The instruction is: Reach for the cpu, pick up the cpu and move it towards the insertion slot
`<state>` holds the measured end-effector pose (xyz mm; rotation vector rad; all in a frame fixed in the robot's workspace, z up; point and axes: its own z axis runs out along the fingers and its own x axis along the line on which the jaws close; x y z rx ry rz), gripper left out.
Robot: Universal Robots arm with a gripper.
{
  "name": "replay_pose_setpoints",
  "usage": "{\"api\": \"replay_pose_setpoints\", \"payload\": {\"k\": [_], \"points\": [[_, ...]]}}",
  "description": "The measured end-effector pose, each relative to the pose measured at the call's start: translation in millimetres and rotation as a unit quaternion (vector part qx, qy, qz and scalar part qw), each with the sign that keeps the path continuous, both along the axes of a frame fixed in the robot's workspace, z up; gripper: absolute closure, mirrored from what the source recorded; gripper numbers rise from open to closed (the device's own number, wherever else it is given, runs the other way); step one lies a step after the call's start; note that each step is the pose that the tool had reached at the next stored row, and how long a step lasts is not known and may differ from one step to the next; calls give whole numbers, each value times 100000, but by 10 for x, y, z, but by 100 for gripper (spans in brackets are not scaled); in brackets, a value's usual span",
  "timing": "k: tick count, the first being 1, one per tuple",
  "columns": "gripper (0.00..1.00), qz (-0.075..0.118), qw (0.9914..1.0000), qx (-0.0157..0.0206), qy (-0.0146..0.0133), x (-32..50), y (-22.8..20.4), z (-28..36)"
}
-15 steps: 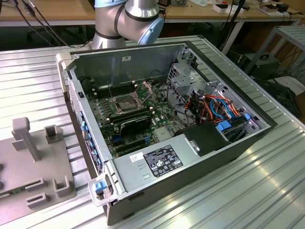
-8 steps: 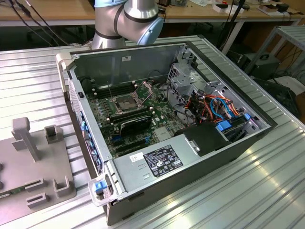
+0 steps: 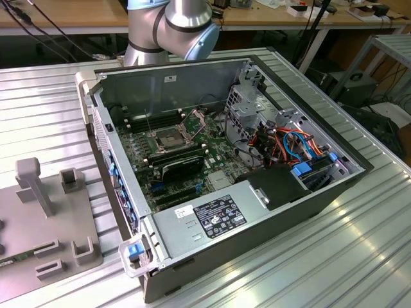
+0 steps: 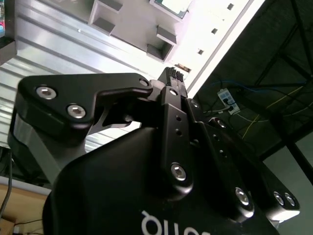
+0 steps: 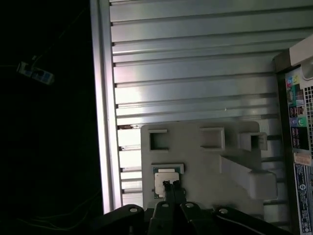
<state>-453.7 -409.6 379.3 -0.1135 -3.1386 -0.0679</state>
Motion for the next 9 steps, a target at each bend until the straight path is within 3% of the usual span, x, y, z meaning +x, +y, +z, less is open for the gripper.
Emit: {"api": "replay_pose_setpoints", "payload": {"k": [9], "points": [[89, 41, 100000, -2, 18, -28, -2, -2]]}}
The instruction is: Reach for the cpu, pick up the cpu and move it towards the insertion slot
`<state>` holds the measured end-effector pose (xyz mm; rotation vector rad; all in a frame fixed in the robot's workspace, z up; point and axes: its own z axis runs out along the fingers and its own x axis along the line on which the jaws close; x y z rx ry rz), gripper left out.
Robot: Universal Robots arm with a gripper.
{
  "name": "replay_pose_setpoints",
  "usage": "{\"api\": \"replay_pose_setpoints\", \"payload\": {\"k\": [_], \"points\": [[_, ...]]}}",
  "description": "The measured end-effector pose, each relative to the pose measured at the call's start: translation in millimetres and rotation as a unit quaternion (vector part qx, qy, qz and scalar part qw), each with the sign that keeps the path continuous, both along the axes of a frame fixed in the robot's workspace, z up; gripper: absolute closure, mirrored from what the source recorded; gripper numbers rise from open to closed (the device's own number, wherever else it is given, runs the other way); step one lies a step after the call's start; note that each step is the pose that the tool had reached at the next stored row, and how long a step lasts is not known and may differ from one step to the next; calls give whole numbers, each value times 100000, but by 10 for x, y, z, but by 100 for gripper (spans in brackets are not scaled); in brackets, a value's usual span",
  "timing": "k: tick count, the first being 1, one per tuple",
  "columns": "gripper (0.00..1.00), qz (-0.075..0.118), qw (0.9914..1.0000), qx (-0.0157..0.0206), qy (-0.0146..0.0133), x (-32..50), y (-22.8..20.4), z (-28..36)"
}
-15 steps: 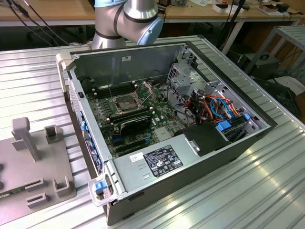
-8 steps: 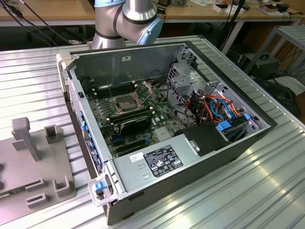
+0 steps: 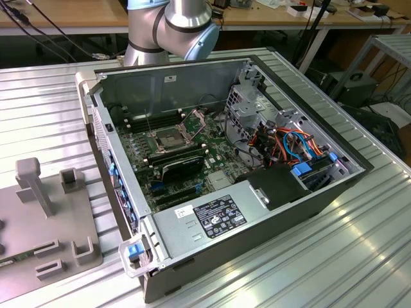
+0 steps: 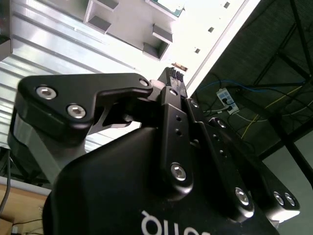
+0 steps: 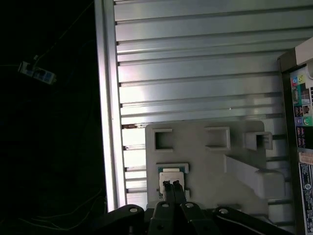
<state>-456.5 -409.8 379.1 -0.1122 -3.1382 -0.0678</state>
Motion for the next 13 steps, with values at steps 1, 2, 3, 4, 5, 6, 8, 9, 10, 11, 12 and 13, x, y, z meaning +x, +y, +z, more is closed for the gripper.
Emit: {"api": "replay_pose_setpoints", "payload": {"k": [1, 2, 3, 4, 5, 6, 8, 9, 10, 11, 12, 13], "points": [[89, 3, 100000, 3, -2, 0, 0, 0], [89, 3, 100000, 4, -3, 0, 0, 0], [89, 7, 100000, 4, 0, 0, 0, 0], [89, 6, 100000, 4, 0, 0, 0, 0], [89, 6, 100000, 2, -1, 0, 0, 0], [89, 6, 100000, 3, 0, 0, 0, 0], [84, 7, 100000, 4, -1, 0, 0, 0], [74, 10, 100000, 4, -2, 0, 0, 0], [74, 10, 100000, 3, -2, 0, 0, 0], [67, 12, 100000, 1, -2, 0, 0, 0], [67, 11, 100000, 5, -2, 0, 0, 0], [66, 12, 100000, 4, -3, 0, 0, 0]]}}
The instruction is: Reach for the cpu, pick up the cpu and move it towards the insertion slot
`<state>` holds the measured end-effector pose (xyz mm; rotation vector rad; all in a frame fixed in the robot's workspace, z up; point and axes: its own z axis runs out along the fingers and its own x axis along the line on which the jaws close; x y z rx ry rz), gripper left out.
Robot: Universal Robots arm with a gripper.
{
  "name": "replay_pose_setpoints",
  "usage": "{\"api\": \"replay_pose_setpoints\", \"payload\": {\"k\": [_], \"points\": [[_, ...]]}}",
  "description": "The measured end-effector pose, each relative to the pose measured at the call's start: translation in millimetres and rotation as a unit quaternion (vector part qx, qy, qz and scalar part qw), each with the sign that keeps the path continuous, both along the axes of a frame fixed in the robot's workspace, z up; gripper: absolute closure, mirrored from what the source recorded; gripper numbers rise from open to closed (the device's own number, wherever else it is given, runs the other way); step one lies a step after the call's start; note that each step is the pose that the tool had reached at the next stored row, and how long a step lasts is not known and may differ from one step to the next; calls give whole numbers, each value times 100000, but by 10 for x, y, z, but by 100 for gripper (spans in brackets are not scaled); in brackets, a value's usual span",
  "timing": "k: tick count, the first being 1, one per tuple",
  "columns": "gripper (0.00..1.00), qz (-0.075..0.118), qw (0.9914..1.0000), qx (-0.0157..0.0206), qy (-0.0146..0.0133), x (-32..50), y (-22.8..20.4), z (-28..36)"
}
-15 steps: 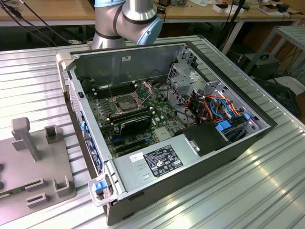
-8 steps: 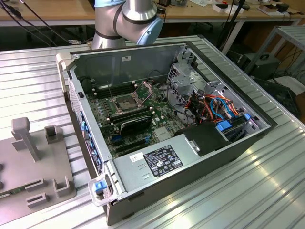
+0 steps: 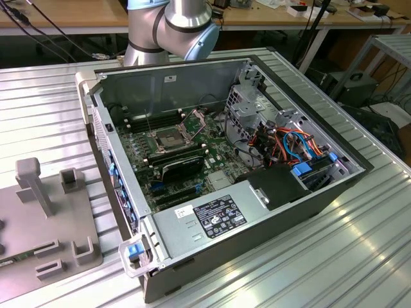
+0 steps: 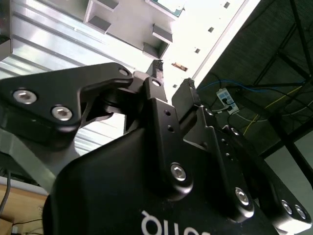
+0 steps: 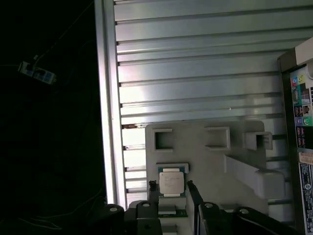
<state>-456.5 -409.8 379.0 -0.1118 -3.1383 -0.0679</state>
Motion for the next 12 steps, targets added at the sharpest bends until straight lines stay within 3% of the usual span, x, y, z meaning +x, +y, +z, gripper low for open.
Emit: {"api": "replay_pose_setpoints", "payload": {"k": [3, 12], "points": [[53, 2, 100000, -1, 2, 0, 0, 0], [53, 628, 99998, 3, 109, -1, 1, -22]]}}
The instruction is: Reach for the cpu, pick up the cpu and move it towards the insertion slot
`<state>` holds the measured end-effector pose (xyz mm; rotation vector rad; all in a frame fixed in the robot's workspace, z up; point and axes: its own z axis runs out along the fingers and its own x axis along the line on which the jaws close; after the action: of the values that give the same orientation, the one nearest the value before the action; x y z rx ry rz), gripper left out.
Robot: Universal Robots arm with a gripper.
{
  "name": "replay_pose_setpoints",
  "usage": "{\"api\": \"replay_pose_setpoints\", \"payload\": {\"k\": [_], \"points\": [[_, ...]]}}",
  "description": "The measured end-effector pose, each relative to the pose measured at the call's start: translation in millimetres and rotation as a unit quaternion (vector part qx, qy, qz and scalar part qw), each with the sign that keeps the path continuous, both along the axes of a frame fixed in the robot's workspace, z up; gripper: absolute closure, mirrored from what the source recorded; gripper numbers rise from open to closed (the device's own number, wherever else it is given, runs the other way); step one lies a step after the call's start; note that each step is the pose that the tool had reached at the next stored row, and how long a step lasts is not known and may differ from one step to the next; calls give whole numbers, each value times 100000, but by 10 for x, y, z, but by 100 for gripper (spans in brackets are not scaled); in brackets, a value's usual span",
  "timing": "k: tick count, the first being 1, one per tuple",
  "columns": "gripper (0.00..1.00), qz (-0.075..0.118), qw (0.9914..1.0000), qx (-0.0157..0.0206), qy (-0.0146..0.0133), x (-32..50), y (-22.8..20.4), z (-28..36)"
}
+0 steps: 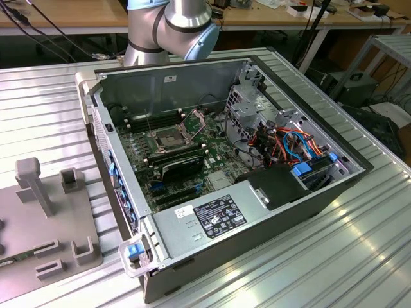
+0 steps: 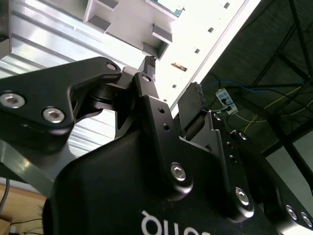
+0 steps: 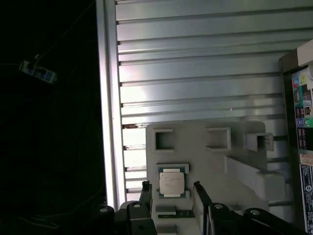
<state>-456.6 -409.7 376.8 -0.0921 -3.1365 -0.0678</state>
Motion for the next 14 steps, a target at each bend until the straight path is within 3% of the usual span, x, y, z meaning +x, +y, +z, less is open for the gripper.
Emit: {"api": "replay_pose_setpoints", "payload": {"k": [5, 14], "points": [[53, 442, 99998, -2, 520, 0, 0, -43], [53, 443, 99996, 21, 809, 0, -1, -111]]}}
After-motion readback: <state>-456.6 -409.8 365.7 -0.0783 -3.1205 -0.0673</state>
